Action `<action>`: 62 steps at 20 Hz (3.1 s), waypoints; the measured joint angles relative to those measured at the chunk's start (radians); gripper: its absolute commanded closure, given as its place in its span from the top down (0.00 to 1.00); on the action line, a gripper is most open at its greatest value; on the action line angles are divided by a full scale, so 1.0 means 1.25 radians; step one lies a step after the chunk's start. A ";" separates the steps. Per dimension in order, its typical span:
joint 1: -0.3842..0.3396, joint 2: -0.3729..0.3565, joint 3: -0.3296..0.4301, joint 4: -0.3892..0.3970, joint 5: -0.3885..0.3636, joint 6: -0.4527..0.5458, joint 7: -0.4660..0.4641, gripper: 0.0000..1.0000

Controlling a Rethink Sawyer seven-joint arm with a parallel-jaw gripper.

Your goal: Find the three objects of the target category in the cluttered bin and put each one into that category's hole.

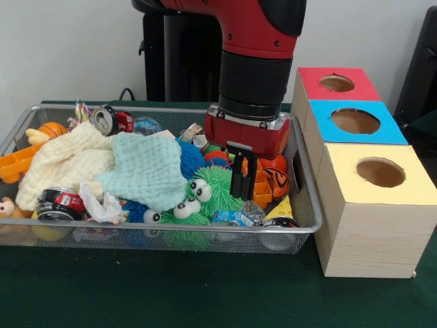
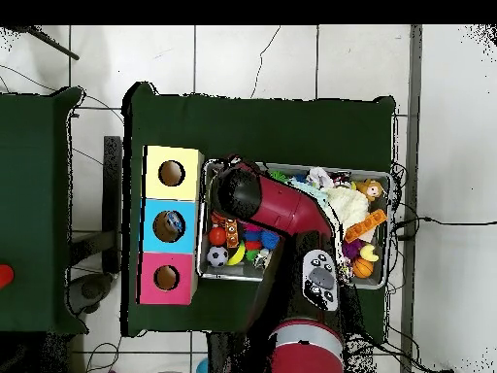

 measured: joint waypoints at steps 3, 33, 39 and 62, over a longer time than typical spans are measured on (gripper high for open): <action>0.000 0.000 0.000 0.000 0.000 0.000 0.000 0.00; 0.000 0.004 0.000 0.000 0.000 0.000 0.000 1.00; 0.000 0.004 0.000 0.000 0.000 0.000 0.000 1.00; 0.000 0.037 0.000 0.000 0.000 -0.061 0.000 1.00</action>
